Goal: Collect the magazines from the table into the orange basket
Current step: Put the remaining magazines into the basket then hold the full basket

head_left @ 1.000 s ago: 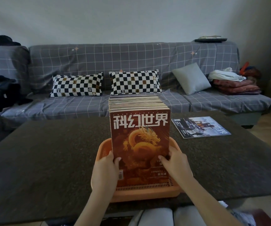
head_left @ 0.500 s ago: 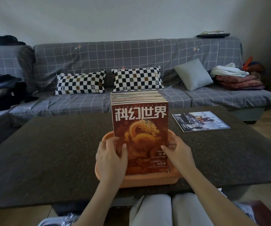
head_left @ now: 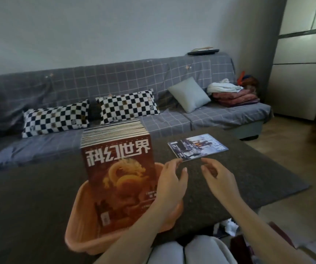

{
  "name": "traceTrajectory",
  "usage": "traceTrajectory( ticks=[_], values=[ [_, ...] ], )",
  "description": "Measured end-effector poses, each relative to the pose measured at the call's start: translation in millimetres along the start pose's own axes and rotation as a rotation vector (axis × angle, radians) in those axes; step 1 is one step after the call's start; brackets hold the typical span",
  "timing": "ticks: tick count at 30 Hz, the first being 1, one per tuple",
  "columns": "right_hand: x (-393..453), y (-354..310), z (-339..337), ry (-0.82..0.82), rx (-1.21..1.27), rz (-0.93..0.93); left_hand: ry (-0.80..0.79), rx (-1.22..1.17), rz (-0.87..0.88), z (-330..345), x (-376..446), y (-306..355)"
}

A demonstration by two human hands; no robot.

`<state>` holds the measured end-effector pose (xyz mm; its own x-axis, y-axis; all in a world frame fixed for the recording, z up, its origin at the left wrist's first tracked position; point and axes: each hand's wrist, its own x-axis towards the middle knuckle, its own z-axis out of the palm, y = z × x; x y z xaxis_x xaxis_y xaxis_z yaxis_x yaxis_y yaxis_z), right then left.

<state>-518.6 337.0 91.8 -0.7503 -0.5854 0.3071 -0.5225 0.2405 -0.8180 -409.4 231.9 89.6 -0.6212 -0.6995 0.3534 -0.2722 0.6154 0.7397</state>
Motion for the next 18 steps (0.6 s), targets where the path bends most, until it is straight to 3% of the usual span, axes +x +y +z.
traceTrajectory(
  ticks=[9, 13, 18],
  values=[
    [92.9, 70.9, -4.6, -0.006, -0.046, 0.194, -0.134, 0.071, -0.141, 103.7, 116.4, -8.3],
    [134.2, 104.3, 20.3, -0.022, -0.102, 0.238, -0.145, 0.252, -0.201, 140.0, 170.2, -31.5],
    [170.4, 137.0, 62.7, -0.03, -0.218, 0.24, -0.278, 0.461, -0.26, 172.8, 233.0, -69.9]
  ],
)
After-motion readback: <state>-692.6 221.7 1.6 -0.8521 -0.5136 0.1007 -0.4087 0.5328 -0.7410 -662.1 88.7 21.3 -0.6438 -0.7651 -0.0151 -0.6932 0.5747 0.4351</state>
